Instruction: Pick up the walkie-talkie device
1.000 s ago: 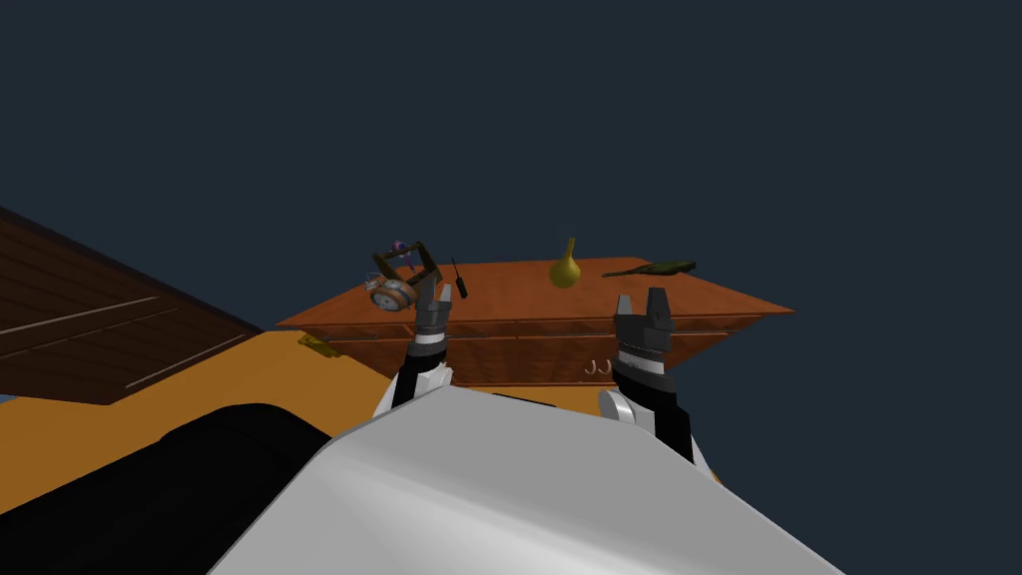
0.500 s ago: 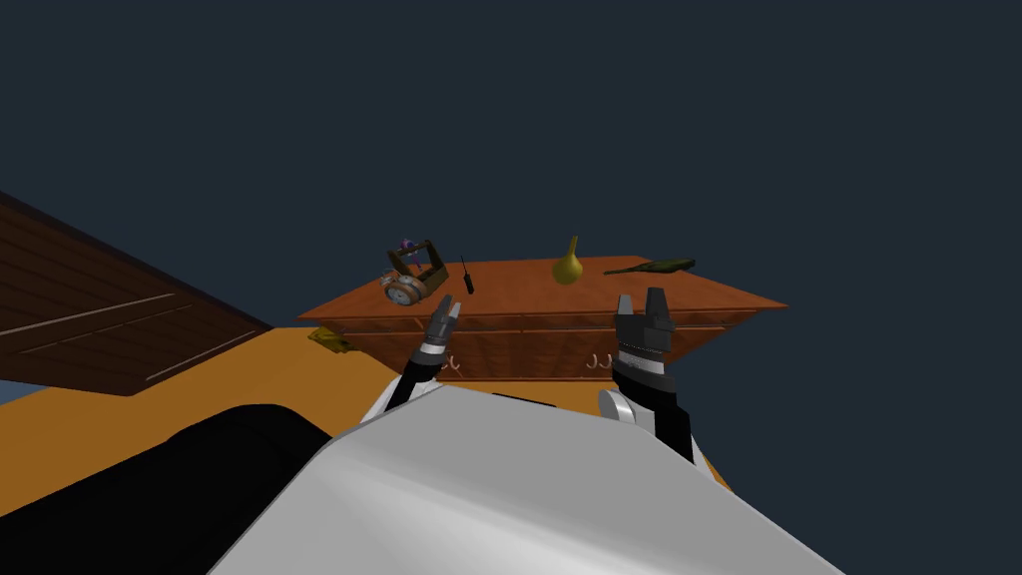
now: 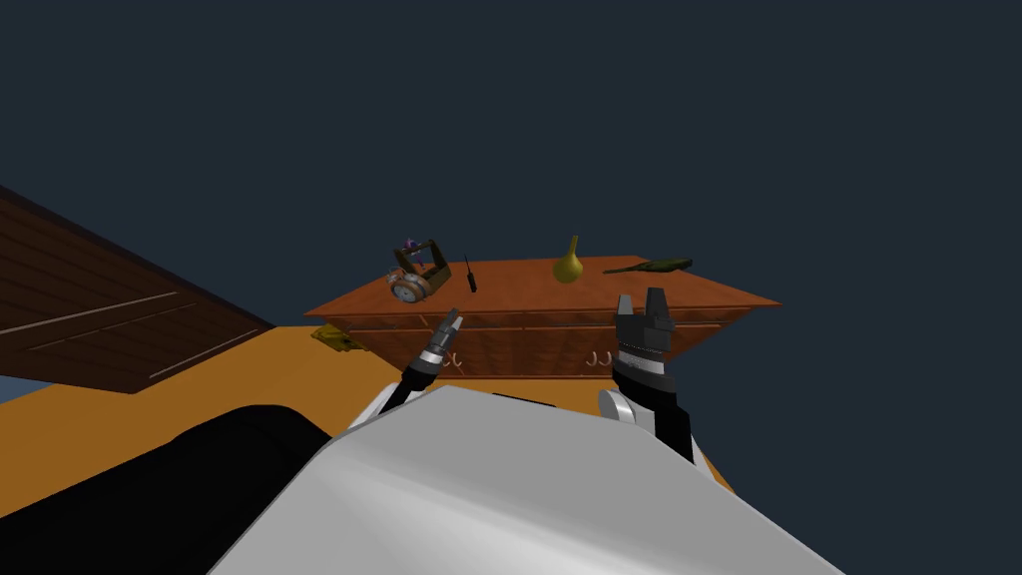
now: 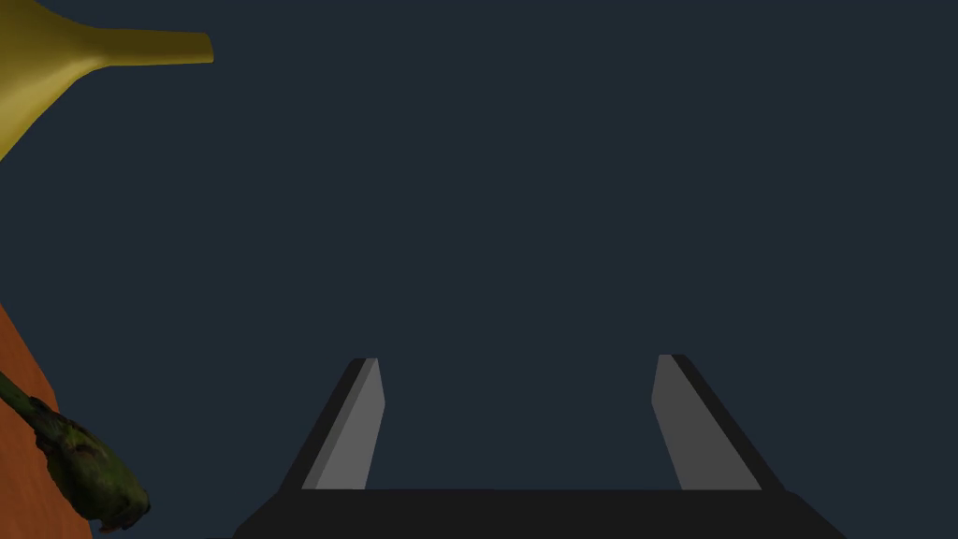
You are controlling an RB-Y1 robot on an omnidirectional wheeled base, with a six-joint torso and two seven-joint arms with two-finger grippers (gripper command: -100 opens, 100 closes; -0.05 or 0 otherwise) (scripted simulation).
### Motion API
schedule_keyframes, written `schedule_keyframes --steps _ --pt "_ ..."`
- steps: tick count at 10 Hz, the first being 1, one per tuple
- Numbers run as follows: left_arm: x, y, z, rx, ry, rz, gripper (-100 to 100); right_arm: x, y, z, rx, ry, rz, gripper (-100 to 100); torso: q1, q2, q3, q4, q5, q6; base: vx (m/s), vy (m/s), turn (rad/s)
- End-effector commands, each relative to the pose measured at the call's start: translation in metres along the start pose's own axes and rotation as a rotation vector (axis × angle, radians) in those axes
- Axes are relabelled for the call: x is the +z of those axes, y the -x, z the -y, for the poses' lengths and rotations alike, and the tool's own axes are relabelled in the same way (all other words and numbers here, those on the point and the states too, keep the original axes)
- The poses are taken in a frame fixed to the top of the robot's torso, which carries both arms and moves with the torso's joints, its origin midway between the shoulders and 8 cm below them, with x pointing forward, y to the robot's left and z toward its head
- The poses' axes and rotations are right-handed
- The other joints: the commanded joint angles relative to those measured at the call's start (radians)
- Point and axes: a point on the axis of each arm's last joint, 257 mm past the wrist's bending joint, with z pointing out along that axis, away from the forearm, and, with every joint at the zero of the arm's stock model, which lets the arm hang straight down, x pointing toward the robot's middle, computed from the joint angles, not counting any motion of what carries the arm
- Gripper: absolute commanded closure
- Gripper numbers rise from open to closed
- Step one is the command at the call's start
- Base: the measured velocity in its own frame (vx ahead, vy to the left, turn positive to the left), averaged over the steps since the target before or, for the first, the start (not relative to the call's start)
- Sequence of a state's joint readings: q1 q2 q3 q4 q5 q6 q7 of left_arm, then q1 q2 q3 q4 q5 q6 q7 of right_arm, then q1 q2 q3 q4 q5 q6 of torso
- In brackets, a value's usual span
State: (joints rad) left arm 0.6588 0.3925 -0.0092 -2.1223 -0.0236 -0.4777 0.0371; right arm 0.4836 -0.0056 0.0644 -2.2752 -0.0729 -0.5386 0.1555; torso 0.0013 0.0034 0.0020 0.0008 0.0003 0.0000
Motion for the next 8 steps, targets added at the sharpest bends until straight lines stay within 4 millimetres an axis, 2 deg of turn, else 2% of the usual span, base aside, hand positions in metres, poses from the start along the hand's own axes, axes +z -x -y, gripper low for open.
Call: schedule_keyframes --steps 1,2,3,4,5,6,7,8 --pt "-0.009 -0.003 -0.013 0.003 0.042 -0.031 -100 0.0 0.0 0.0 0.0 0.0 0.0 0 0.0 0.0 0.0 0.0 0.0 0.0 -0.041 0.008 -0.002" --pt "-0.025 -0.003 -0.041 0.002 0.123 -0.064 -100 0.0 0.0 0.0 0.0 0.0 0.0 0 0.0 0.0 0.0 0.0 0.0 0.0 -0.047 0.013 -0.007" --pt "-0.025 -0.004 -0.041 0.01 0.124 -0.077 -100 0.0 0.0 0.0 0.0 0.0 0.0 0 0.0 0.0 0.0 0.0 0.0 0.0 -0.045 0.011 0.0" --pt "-0.041 -0.002 -0.064 0.008 0.198 -0.104 -100 0.0 0.0 0.0 0.0 0.0 0.0 0 0.0 0.0 0.0 0.0 0.0 0.0 -0.054 0.005 -0.01" --pt "-0.044 -0.002 -0.068 0.02 0.209 -0.122 -100 0.0 0.0 0.0 0.0 0.0 0.0 0 0.0 0.0 0.0 0.0 0.0 0.0 -0.041 -0.003 -0.008" --pt "-0.064 0.003 -0.095 0.019 0.294 -0.14 -100 0.0 0.0 0.0 0.0 0.0 0.0 0 -0.001 -0.001 0.0 0.0 0.0 0.0 -0.039 -0.015 -0.012" --pt "-0.064 0.003 -0.095 0.035 0.295 -0.163 -100 0.0 0.0 0.0 0.0 0.0 0.0 0 -0.002 0.0 0.0 0.0 0.0 0.0 -0.034 -0.009 0.001" --pt "-0.084 0.01 -0.117 0.04 0.375 -0.182 -100 0.0 0.0 0.0 0.0 0.0 0.0 0 -0.002 -0.001 0.0 0.0 0.0 0.0 -0.048 -0.009 -0.015"
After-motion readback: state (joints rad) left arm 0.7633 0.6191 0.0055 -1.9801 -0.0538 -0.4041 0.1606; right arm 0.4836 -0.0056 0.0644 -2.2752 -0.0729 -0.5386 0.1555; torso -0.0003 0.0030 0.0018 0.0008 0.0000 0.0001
